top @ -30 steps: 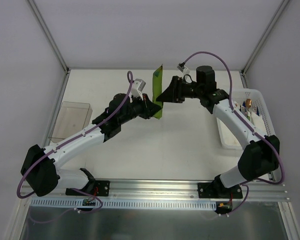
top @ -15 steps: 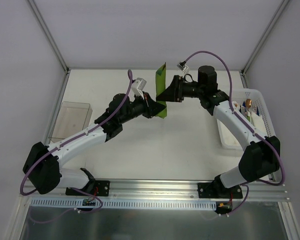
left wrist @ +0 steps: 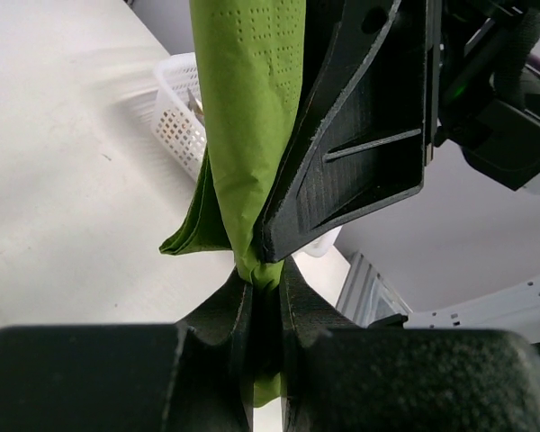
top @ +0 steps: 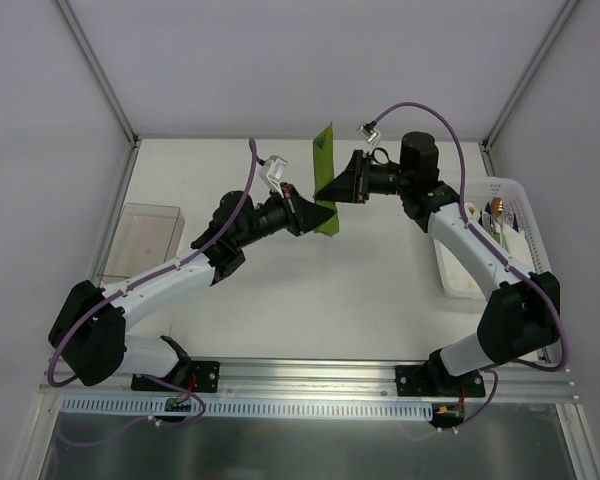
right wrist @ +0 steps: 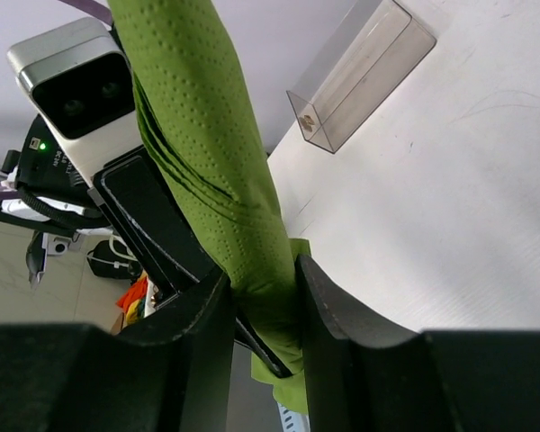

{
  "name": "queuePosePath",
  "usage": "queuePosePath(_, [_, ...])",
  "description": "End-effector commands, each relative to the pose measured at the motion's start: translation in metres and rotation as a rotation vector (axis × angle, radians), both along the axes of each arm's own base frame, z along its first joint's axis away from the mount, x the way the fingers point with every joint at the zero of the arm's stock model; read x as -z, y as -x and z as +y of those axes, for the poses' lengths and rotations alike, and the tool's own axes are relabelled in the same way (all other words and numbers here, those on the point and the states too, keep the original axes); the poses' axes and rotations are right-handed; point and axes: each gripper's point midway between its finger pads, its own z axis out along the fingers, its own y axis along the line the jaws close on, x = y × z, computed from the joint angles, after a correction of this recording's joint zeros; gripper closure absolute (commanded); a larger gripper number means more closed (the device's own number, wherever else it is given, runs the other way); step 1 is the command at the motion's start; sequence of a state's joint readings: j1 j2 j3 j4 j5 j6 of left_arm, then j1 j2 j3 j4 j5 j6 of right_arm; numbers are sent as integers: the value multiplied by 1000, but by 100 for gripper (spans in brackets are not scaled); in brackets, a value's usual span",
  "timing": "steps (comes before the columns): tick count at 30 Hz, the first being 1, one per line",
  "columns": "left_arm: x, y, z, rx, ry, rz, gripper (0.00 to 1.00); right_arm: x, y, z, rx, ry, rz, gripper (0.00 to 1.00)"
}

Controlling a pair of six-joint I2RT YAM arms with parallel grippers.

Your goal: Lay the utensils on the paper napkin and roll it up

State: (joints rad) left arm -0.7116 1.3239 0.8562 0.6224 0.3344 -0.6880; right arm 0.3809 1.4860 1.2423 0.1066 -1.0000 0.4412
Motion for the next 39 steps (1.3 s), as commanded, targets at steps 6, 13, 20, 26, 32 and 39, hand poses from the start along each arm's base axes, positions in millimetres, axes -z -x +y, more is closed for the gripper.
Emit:
queuePosePath(6, [-19,7,-3,61,67,-61,75,-39,4,-19,-5,-79,-76,100])
queuePosePath(13, [-13,2,18,-5,-57,-81,1,-31,4,-57,11,-20,-91,100])
queuePosePath(20, [-4,4,44,-24,-158,-80,1,-15,12,-105,78,78,-103,100])
queuePosePath(26, [17,9,39,51,-247,-27,1,17,26,-189,116,292,-144,100])
queuePosePath(32, [37,17,32,120,-256,28,1,60,42,-271,159,379,97,100])
queuePosePath(39, [47,16,32,122,-265,40,1,110,53,-337,182,509,183,100])
